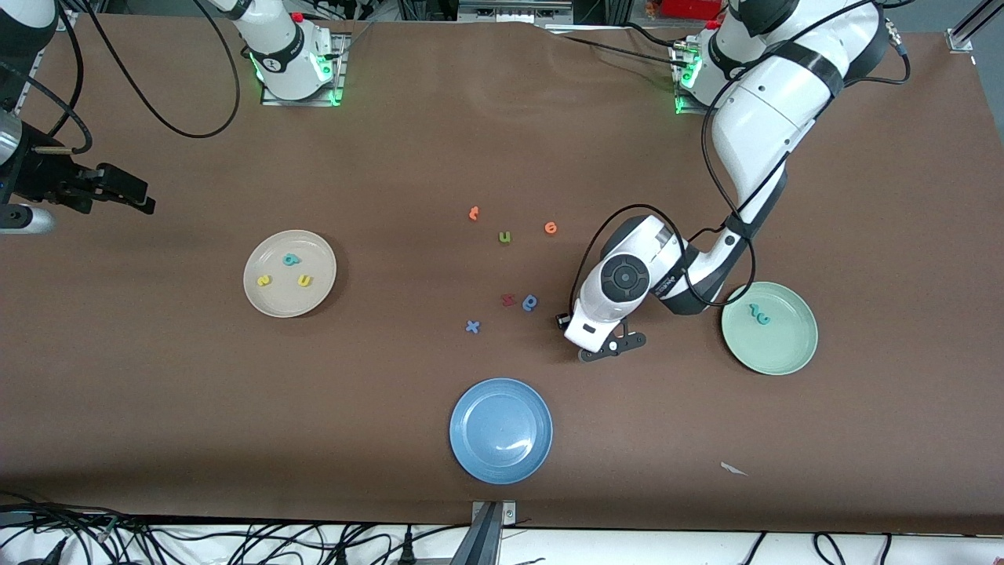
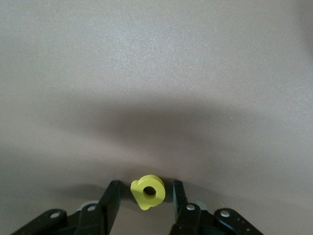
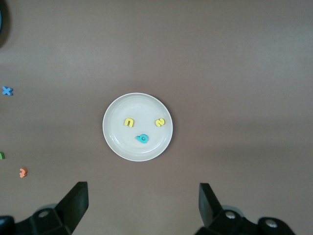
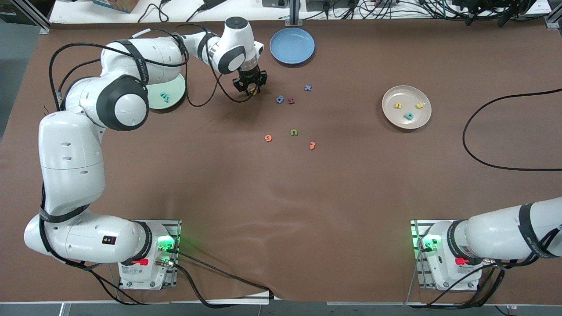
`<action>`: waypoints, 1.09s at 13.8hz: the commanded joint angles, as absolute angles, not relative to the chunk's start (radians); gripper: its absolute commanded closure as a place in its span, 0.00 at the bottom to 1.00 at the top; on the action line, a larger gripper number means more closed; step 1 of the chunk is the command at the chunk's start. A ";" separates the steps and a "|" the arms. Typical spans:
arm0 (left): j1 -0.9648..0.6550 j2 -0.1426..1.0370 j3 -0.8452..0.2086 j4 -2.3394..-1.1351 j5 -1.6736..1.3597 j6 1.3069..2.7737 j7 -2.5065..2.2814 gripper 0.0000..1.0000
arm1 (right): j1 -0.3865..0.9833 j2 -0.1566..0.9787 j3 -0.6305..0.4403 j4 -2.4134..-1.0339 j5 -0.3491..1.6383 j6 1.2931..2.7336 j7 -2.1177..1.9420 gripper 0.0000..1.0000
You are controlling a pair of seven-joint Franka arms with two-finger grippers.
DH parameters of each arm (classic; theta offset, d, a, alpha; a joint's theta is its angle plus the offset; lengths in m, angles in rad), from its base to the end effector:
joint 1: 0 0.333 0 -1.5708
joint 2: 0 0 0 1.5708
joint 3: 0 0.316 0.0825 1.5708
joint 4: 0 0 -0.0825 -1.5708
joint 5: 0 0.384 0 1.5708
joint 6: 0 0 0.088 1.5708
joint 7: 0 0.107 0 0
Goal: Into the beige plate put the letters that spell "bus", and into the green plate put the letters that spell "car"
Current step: 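Place the yellow a on the green plate with the left gripper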
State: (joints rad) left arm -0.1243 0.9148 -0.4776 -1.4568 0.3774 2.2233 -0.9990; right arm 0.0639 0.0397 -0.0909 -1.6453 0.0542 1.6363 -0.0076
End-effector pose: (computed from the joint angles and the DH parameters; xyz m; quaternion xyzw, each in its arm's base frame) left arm 0.6254 -0.3419 0.1731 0.9866 0.1565 -0.0426 0.0168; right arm 0.5685 -0.0090 0.5727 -0.9993 0.0121 0.0238 0.0256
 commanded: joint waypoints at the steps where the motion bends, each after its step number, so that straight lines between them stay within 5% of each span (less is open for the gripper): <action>1: -0.143 0.930 -0.466 -1.422 0.367 2.217 -1.006 0.62 | 0.048 0.017 -0.066 -1.672 0.043 1.640 -0.011 0.00; 7: -0.137 0.919 -0.466 -1.422 0.368 2.211 -1.002 0.84 | 0.060 0.018 -0.061 -1.667 0.009 1.647 -0.005 0.00; 15: 0.089 0.792 -0.472 -1.419 0.376 1.959 -0.513 0.88 | 0.063 0.018 -0.061 -1.666 0.000 1.641 -0.005 0.00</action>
